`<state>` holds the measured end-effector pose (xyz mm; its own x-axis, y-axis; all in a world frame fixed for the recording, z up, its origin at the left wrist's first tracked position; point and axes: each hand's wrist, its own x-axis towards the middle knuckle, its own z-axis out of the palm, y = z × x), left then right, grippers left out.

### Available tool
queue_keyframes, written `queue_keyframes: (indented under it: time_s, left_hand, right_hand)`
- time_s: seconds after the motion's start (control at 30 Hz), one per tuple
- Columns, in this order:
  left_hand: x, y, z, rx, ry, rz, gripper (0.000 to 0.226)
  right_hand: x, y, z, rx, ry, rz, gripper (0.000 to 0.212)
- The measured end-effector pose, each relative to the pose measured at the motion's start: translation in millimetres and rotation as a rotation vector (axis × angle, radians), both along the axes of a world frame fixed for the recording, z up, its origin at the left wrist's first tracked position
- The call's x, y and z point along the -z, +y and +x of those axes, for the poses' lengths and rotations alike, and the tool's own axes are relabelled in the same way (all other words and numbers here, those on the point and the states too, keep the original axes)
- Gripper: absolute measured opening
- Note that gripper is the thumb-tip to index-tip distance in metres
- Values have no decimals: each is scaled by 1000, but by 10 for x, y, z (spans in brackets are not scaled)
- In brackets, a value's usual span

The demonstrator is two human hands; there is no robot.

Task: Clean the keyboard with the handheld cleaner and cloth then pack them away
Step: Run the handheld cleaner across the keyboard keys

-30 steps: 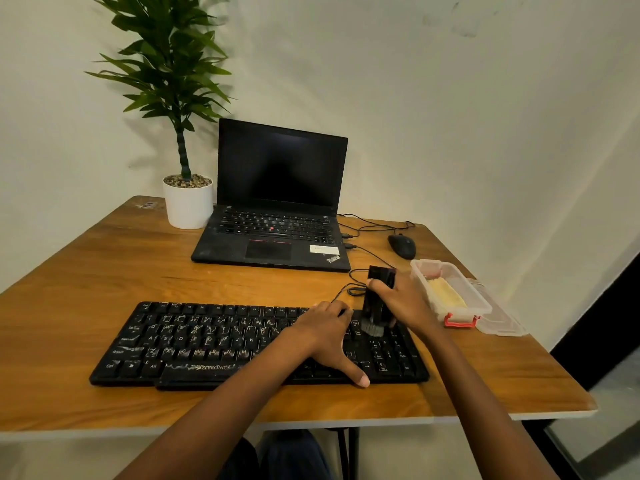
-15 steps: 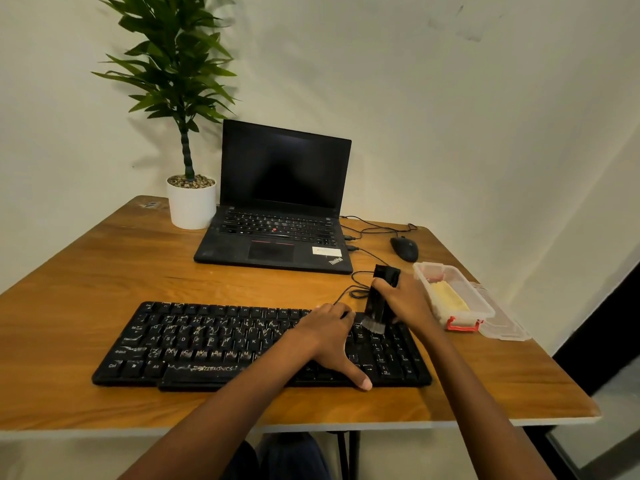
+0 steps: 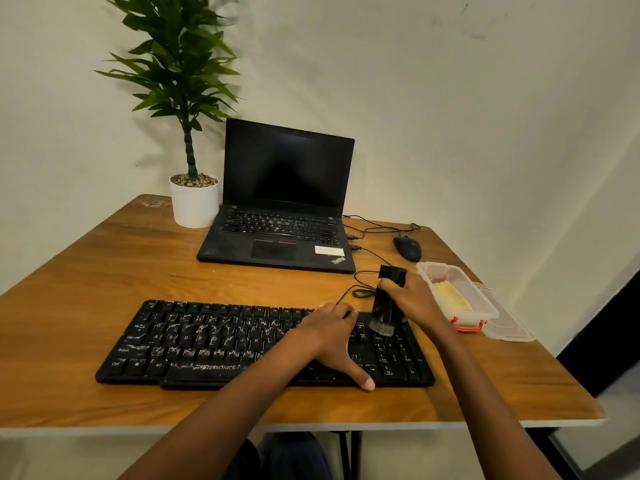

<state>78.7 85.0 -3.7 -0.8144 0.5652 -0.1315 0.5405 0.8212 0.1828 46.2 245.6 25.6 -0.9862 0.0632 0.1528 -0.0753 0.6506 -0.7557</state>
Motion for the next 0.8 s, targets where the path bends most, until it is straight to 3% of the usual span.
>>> queue_keyframes:
  time_s: [0.13,0.23,0.33,0.4,0.5,0.63,0.8]
  left_hand:
    - [-4,-2,0,1,1,4,116]
    - [-2,2,2,1,4,3,116]
    - [-2,4,7,1,0,0,116]
    - [0,4,2,-1,-4,1,116]
    - [-2,6,6,-1,-3,-4,116]
    - [-8,9,7,1,-1,-6,116]
    - [-1,6,-1,4,1,0,115]
  right_hand:
    - [13,80,28,51,95,-76,7]
    - [84,76,134,-42,3,-11,11]
    - [65,113,120,53,55,-81,19]
    - [70,108,114,104,73,-115,20]
    - [106,94,115,50,-47,-75,15]
    - [95,125,93,158,37,-189,14]
    - [129,120,128,148,-5,-251,10]
